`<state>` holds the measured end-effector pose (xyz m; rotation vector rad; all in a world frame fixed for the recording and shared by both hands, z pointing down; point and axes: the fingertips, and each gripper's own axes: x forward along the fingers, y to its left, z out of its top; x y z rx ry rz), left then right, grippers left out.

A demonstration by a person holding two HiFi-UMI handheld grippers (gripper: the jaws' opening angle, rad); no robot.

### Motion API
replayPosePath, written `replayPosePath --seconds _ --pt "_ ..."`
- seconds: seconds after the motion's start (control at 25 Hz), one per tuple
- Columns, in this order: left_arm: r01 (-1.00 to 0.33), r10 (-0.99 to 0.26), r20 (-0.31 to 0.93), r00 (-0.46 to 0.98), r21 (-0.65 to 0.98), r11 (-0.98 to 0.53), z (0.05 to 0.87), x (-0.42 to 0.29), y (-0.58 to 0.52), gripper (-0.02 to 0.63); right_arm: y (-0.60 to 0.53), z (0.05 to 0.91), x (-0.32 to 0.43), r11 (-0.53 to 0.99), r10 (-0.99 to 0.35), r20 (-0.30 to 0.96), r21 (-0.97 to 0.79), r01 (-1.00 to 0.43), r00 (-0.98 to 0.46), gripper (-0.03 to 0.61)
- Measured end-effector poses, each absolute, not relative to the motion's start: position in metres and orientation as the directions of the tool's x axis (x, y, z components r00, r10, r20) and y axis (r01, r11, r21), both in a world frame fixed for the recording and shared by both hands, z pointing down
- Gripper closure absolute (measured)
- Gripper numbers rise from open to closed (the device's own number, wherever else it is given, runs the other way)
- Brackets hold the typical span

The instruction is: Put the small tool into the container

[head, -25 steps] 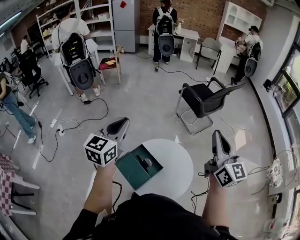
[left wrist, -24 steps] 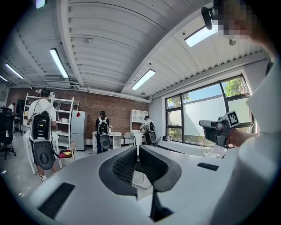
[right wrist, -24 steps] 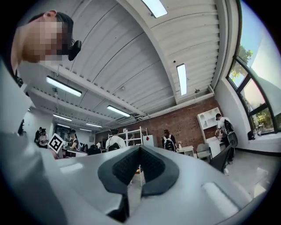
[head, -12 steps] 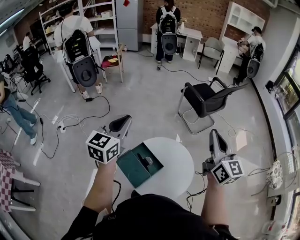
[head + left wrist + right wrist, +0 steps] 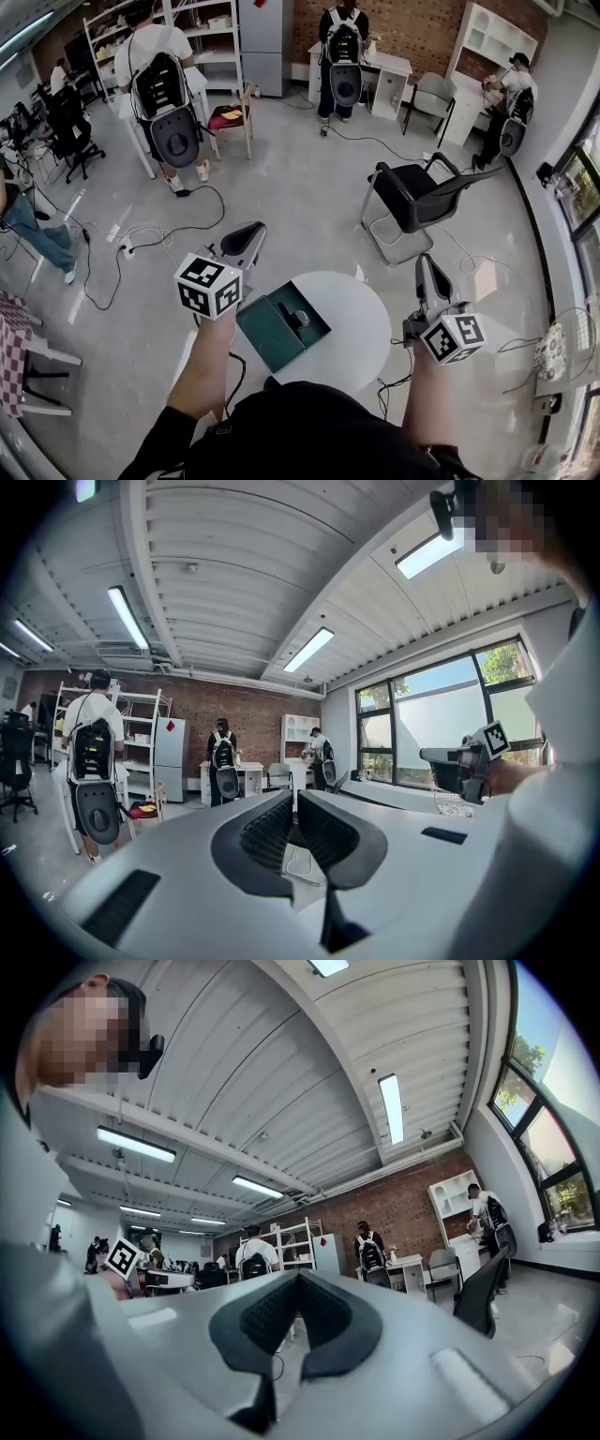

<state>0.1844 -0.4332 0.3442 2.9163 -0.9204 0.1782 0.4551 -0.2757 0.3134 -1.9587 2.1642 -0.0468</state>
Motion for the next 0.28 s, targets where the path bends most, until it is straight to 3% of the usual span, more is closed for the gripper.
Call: replayPosePath --seconds 0.28 --pt "-0.577 -0.568 0.128 0.813 0.044 -0.815 0.3432 0.1792 -0.4379 0.592 -0.2817 0.3162 0.4468 0.124 -0.985 -0.142 -0.183 -0.975 -0.098 0.571"
